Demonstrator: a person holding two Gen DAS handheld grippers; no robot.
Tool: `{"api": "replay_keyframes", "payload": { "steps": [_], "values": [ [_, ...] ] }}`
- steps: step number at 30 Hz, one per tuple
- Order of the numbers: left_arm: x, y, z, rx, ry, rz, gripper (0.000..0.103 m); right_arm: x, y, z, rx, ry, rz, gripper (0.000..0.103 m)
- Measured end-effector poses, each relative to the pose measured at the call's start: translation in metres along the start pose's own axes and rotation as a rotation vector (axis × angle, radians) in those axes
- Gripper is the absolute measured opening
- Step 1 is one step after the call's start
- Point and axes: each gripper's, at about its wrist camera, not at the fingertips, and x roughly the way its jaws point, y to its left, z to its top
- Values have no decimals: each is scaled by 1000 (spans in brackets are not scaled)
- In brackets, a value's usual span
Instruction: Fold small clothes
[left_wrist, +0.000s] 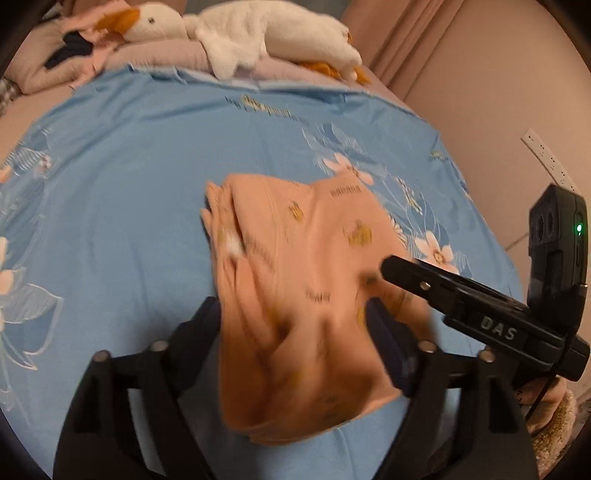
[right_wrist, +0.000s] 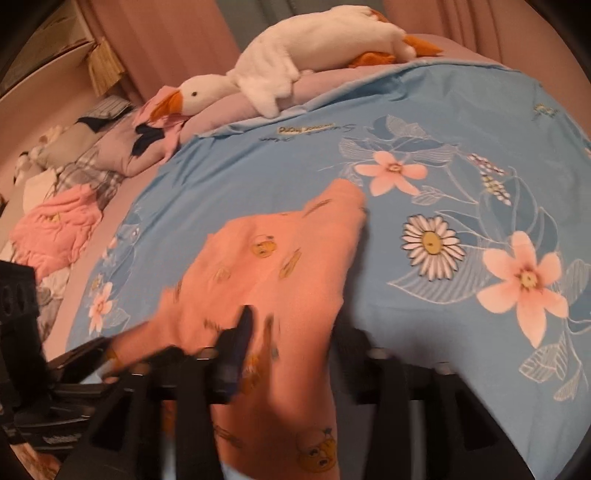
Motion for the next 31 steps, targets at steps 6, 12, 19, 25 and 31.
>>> {"api": "replay_keyframes", "payload": {
  "steps": [6, 12, 19, 25, 31],
  "values": [
    [-31, 4, 2, -12, -47, 60, 102, -40, 5, 3, -34, -114, -68, 78],
    [-56, 3, -5, 19, -63, 117, 102, -64, 16, -4, -88, -168, -94, 84],
    [-74, -2, -16, 34, -85, 129, 103, -73, 22, -15, -99, -177, -91, 84],
    [-80, -1, -23, 37, -101, 137, 102, -77, 20, -21, -81, -177, -95, 84],
    [-89, -1, -27, 26, -128, 117, 102, -77, 18, -27, -73, -169, -112, 84]
  ]
}}
